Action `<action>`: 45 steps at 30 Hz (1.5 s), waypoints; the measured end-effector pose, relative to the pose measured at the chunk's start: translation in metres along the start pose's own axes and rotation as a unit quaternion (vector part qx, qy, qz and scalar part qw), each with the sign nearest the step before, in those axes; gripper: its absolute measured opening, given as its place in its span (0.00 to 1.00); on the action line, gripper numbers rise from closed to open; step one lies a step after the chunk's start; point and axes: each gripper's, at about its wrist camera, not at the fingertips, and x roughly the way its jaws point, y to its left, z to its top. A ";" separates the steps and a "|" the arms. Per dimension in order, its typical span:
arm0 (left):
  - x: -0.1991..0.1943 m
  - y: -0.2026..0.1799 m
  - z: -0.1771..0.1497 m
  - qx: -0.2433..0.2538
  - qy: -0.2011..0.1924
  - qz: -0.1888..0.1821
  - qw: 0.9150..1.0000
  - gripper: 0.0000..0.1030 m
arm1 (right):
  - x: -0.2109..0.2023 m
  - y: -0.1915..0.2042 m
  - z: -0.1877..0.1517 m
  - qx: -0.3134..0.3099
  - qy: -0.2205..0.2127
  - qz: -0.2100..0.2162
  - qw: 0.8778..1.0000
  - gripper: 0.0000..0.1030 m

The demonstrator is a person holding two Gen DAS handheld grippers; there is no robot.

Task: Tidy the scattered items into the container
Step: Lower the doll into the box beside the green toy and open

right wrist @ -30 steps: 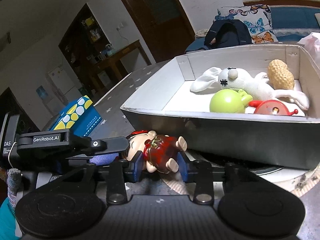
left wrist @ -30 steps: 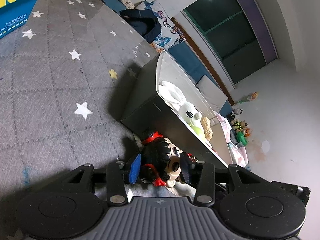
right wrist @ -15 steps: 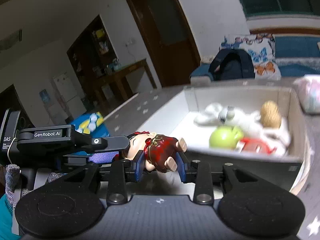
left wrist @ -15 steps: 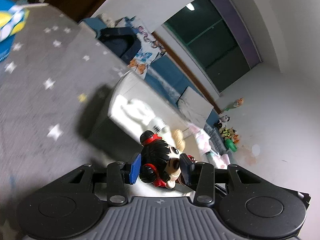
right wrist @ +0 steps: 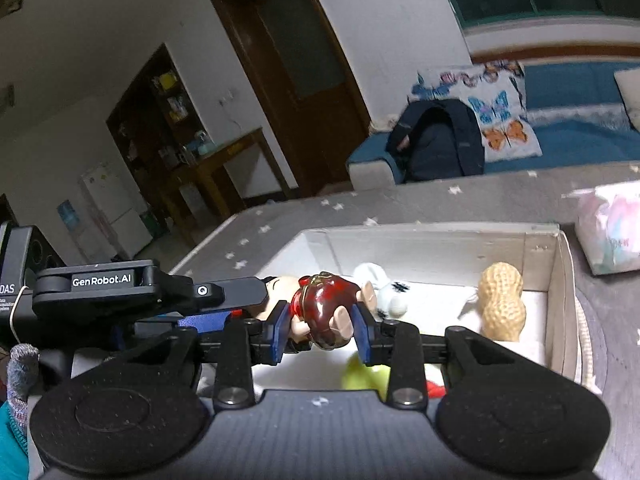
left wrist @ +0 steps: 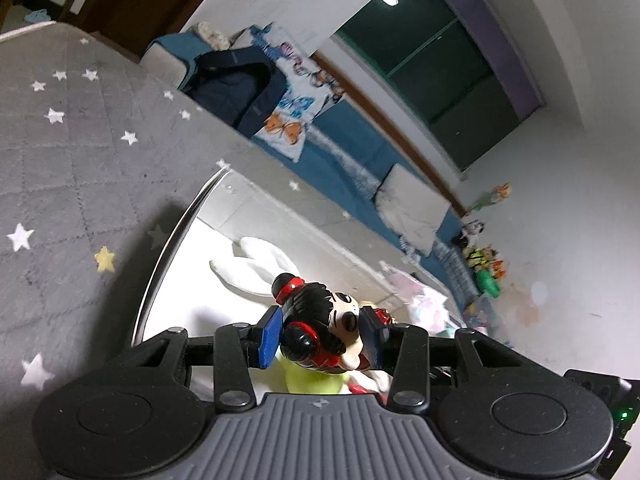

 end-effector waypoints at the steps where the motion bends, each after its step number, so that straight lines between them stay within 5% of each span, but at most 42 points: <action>1: 0.007 0.002 0.002 0.000 0.003 0.007 1.000 0.43 | 0.006 -0.005 0.001 0.006 0.008 -0.001 1.000 0.32; 15: 0.041 0.002 -0.002 0.028 0.018 0.078 0.996 0.43 | 0.055 -0.026 0.006 -0.002 0.067 -0.018 0.998 0.32; 27: 0.031 -0.009 -0.009 0.053 0.009 0.089 0.995 0.43 | 0.053 -0.019 0.001 -0.019 0.072 -0.031 0.997 0.35; 45: -0.021 -0.051 -0.047 0.138 -0.027 0.122 0.983 0.42 | -0.023 0.028 -0.028 -0.112 -0.001 -0.065 0.992 0.84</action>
